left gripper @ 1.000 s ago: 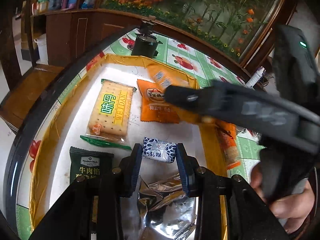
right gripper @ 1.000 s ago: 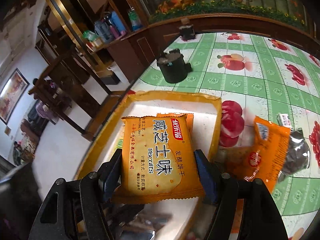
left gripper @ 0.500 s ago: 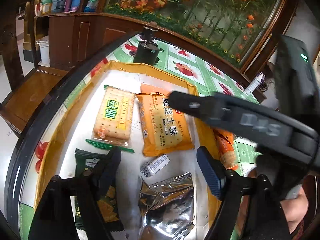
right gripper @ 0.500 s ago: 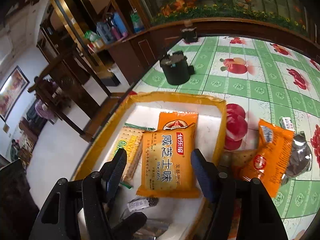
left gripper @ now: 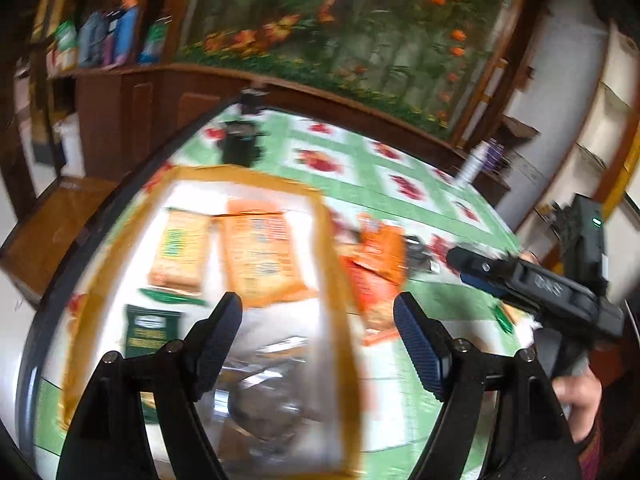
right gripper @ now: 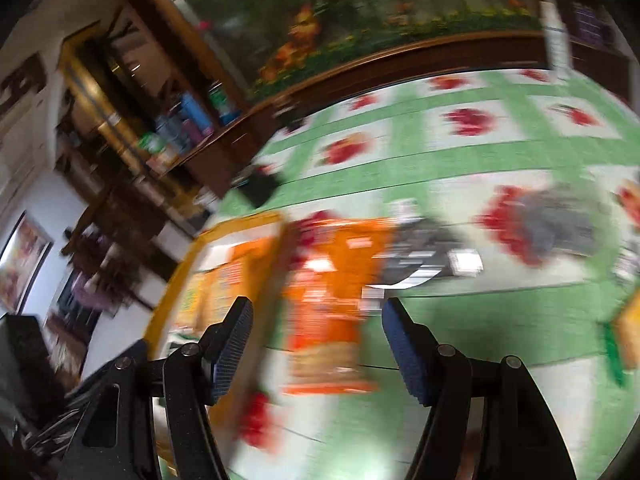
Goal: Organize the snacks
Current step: 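Grasp the yellow WEIDAN cracker pack with the left gripper while the right gripper grasps a wrapped candy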
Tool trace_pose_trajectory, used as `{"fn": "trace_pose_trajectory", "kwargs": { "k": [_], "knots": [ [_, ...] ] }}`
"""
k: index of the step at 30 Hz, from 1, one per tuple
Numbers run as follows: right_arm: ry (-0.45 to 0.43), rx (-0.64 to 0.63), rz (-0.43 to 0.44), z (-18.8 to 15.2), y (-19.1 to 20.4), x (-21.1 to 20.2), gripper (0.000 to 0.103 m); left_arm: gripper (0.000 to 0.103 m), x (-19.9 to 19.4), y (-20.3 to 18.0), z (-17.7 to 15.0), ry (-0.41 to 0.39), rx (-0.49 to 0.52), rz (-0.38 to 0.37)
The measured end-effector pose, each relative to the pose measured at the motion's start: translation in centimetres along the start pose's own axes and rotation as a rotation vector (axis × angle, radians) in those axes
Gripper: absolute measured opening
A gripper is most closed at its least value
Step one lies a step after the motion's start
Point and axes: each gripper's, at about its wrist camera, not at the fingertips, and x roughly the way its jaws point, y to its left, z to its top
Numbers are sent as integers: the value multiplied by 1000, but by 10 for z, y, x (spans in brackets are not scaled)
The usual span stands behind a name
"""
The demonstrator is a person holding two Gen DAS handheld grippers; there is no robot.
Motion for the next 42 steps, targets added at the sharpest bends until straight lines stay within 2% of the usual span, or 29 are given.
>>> {"fn": "trace_pose_trajectory", "kwargs": {
  "k": [4, 8, 11, 14, 16, 17, 20, 23, 26, 28, 30, 32, 34, 36, 38, 41, 42],
  "knots": [
    [-68, 98, -89, 11, -57, -34, 71, 77, 13, -58, -21, 48, 149, -82],
    [-113, 162, -302, 25, -111, -57, 71, 77, 38, -106, -54, 133, 285, -129],
    [-112, 203, -382, 35, -146, -61, 70, 77, 52, -124, -69, 173, 338, -131],
    [-75, 214, -424, 41, -166, -52, 63, 77, 60, -125, -73, 192, 346, -116],
    [-48, 213, -450, 42, -173, -45, 52, 77, 63, -122, -71, 198, 328, -115],
    [-35, 218, -453, 41, -177, -41, 42, 77, 63, -121, -71, 198, 318, -118],
    [-41, 217, -423, 38, -183, -40, 40, 77, 65, -120, -72, 198, 311, -123],
    [-14, 167, -369, 29, -168, -31, 32, 77, 64, -120, -74, 197, 316, -127],
    [30, 106, -310, 19, -147, -21, 31, 77, 64, -119, -73, 199, 313, -130],
    [72, 53, -215, 9, -130, -13, 32, 77, 64, -118, -73, 200, 308, -133],
    [145, -10, -68, -5, -109, -4, 32, 77, 64, -117, -73, 200, 303, -136],
    [153, -41, 30, -13, -95, -6, 32, 77, 64, -116, -72, 200, 299, -136],
    [102, -32, 18, -9, -94, -17, 32, 77, 63, -116, -72, 202, 298, -138],
    [25, -35, -93, 1, -101, -32, 32, 77, 63, -117, -73, 202, 300, -137],
    [-9, -14, -148, 5, -110, -40, 32, 77, 63, -118, -74, 207, 307, -134],
    [-75, 76, -149, 5, -136, -47, 32, 77, 61, -121, -74, 216, 303, -146],
    [-86, 103, -155, 4, -144, -47, 32, 79, 62, -121, -75, 241, 279, -175]
  ]
}}
